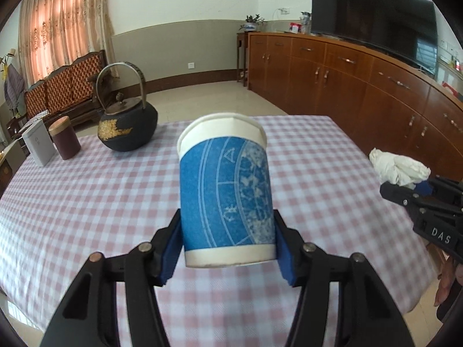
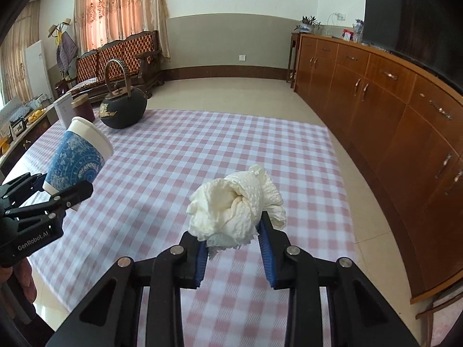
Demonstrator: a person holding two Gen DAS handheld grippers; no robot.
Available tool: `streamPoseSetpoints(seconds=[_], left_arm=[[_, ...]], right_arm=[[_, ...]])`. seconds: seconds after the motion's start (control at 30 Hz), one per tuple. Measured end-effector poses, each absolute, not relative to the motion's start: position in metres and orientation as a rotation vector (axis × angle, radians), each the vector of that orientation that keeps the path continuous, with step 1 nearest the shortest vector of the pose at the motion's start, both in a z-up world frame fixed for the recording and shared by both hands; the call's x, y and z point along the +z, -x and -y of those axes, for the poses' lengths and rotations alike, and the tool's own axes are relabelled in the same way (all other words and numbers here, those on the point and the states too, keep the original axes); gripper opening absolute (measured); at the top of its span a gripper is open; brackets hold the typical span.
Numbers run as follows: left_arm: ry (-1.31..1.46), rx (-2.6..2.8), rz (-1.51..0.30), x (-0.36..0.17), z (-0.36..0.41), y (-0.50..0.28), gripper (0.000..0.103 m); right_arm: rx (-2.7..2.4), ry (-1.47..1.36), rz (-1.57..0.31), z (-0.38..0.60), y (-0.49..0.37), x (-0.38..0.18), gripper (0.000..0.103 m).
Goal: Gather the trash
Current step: 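Carry the blue cup and white tissue over the black bucket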
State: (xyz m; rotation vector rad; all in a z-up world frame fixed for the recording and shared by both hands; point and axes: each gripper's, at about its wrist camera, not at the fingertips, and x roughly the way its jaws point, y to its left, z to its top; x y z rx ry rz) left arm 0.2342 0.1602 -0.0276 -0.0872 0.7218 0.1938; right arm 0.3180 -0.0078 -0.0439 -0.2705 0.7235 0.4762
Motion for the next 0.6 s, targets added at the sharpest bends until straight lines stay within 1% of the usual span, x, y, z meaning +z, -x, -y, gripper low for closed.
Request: streamPoseSetpoints(seconds=[0.43,0.6], left_arm=[[0.046,0.093,-0.674,-0.005,-0.102,-0.195,0.057],[0.011,0.023,-0.664,-0.001,-0.067,-0.18,0.057]], right_arm=[[0.411,0.203,-0.676,0.08,-0.251,-0.011,0.034],[0.355,0.169,-0.659,0.116,-0.227,-0.003,0.034]])
